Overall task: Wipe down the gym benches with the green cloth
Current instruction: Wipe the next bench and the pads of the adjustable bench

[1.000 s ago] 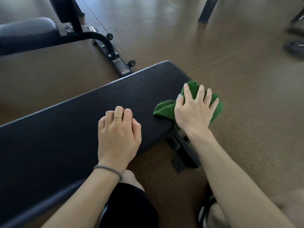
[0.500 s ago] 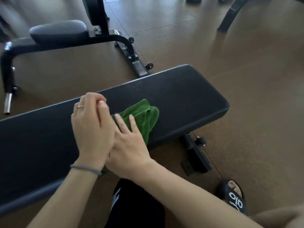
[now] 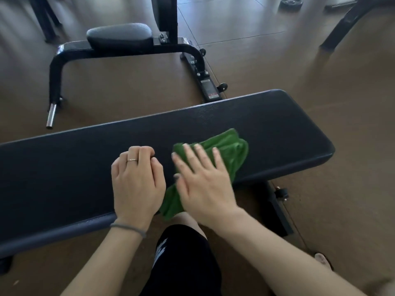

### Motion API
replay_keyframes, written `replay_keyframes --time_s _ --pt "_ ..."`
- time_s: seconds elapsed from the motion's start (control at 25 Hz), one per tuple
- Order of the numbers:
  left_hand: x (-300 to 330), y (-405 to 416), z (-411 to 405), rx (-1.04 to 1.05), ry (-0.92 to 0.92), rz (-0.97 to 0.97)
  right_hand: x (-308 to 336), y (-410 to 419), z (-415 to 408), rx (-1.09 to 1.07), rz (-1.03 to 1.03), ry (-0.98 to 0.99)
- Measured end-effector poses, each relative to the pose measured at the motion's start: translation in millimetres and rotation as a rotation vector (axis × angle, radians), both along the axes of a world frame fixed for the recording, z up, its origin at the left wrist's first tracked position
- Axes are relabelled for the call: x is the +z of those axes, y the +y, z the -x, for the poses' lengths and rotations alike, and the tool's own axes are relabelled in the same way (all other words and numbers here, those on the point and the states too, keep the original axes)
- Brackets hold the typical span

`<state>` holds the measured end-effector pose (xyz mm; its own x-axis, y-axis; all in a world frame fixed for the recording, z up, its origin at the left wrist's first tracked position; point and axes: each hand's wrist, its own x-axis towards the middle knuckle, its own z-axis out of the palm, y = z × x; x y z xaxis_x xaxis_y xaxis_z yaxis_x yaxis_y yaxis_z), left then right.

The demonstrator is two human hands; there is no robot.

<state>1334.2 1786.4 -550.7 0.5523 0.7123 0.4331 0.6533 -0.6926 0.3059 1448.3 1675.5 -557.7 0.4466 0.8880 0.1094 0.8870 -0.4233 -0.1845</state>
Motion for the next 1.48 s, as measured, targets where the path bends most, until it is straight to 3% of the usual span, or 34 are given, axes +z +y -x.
replay_keyframes --time_s 0.12,0.28,0.4,0.48,0.64,0.76,0.84,1.0,1.12,1.28,1.36,1.48 --pt "-0.5 1.0 3.2 0.024 -0.032 0.009 1.5 -20.7 -21.5 0.209 0.040 -0.030" --pt "-1.3 0.8 0.3 0.001 -0.044 0.005 9.2 -37.3 -112.9 -0.131 0.133 -0.014" --pt "1.5 0.3 1.8 -0.008 -0.108 0.006 13.6 35.9 -120.2 -0.285 0.202 0.064" --pt "5.2 2.0 12.0 0.026 -0.164 -0.010 11.5 105.8 -82.9 -0.197 0.176 0.082" --pt "8.6 22.2 51.7 0.173 -0.217 -0.053 11.9 167.8 28.6 0.248 0.150 0.047" --pt "5.3 35.0 70.2 0.290 -0.326 -0.005 17.4 122.6 55.6 0.555 0.115 0.014" --pt "3.5 36.2 69.4 0.275 -0.344 0.039 17.3 75.2 31.5 0.608 0.124 0.034" --pt "1.9 32.2 65.7 0.234 -0.267 0.052 14.3 45.2 -65.5 0.310 0.209 -0.036" --pt "0.8 31.5 63.0 0.226 -0.222 0.015 15.0 96.2 -54.3 0.036 0.194 0.024" --pt "2.5 30.6 62.1 0.214 -0.183 -0.019 10.3 80.5 30.1 0.359 0.132 0.030" --pt "6.6 28.0 59.0 0.179 -0.194 -0.023 18.2 44.9 14.7 0.500 0.153 0.066" --pt "17.1 20.3 40.9 0.101 -0.203 0.042 20.9 33.1 -50.2 0.399 0.195 0.019"
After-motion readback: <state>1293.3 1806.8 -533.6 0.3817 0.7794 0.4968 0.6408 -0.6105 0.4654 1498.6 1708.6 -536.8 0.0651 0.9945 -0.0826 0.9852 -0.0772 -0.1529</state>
